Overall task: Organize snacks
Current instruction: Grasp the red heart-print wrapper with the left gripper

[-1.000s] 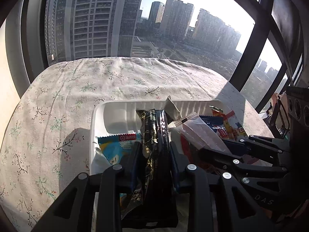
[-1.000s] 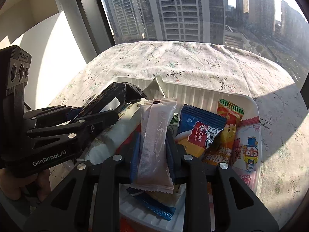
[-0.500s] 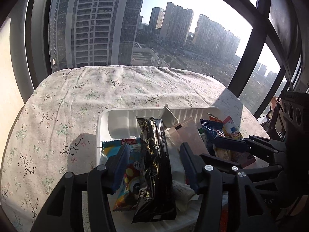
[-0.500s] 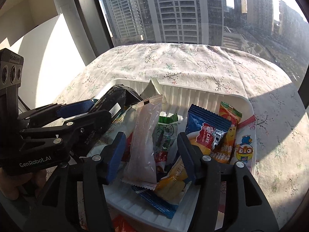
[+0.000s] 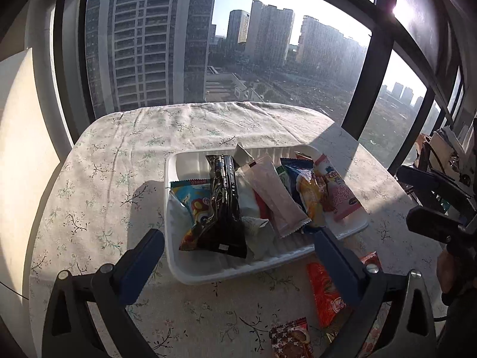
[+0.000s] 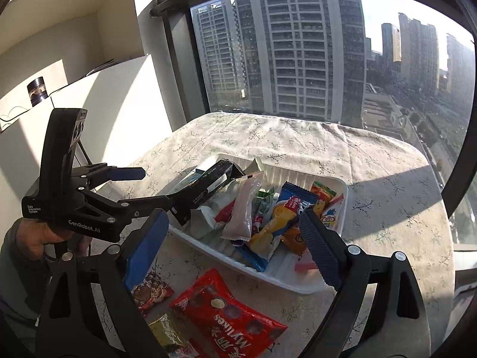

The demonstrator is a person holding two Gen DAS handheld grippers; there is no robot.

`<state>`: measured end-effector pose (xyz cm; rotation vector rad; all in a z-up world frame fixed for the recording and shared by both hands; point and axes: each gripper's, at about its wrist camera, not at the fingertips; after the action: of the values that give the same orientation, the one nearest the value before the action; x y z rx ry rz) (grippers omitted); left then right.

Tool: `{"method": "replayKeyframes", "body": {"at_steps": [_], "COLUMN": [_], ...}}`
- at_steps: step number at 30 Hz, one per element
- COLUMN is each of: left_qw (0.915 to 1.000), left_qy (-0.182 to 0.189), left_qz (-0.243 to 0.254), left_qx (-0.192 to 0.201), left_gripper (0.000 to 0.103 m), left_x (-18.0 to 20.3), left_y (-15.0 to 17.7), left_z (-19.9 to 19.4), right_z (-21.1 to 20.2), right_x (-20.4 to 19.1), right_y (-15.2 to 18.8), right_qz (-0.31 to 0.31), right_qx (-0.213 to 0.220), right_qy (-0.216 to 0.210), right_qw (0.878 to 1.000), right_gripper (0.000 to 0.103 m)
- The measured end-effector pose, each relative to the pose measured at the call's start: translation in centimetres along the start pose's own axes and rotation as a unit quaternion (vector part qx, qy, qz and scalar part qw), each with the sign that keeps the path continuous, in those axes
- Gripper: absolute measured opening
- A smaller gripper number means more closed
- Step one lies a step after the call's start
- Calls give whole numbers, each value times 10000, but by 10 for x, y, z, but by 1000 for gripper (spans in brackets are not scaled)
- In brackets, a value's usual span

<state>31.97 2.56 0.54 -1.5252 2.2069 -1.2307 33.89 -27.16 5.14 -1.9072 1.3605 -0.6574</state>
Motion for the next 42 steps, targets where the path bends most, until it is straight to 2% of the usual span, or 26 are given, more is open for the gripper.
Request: {"method": "replayKeyframes", "body": {"at_steps": [3, 7, 11, 16, 23, 30, 36, 38, 40, 42], "left_qw": [9995, 9985, 9971, 9961, 9955, 9930, 9924, 9926, 9926, 9923], "left_qy": [-240, -292, -364, -447, -481, -534, -584, -517, -461, -459], "left_qz": [-69, -218, -238, -190, -21, -50, 86, 151, 208, 244], "left_qx": [-200, -418, -630, -736, -819, -1054, -1078, -1091, -1103, -1126], "left_gripper": [103, 103, 103, 102, 99, 70, 64, 56, 41, 40], "left_x": [11, 24, 34, 42, 53, 50, 53, 56, 60, 62], "left_y": [32, 72, 96, 105, 105, 108, 107, 107, 107, 107], "left_z": [-5, -9, -5, 1, 7, 18, 20, 21, 20, 21], "right_z": [-30, -61, -78, -81, -83, -82, -81, -80, -80, -80], "right_x": [9, 20, 21, 16, 18, 18, 14, 12, 9, 6], "right_y": [32, 76, 119, 157, 173, 176, 174, 172, 170, 165], "right_qz": [239, 680, 1005, 1143, 1158, 1125, 1018, 946, 804, 576], "right_qx": [68, 104, 51, -223, -284, -328, -351, -354, -349, -345], "right_qy": [-27, -68, -152, -189, -116, -111, -101, -104, -72, -24], "right_qw": [9997, 9976, 9948, 9930, 9928, 9930, 9941, 9948, 9961, 9977], "right_gripper": [89, 89, 89, 89, 89, 89, 89, 89, 89, 89]}}
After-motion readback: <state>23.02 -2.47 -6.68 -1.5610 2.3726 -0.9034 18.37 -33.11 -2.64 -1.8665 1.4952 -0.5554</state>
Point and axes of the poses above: each gripper's, at about its wrist camera, not at the fingertips, and z roughly the way its jaws point, x to its right, y to its underside, and after that the axes turned 14 degrees about y, right-handed
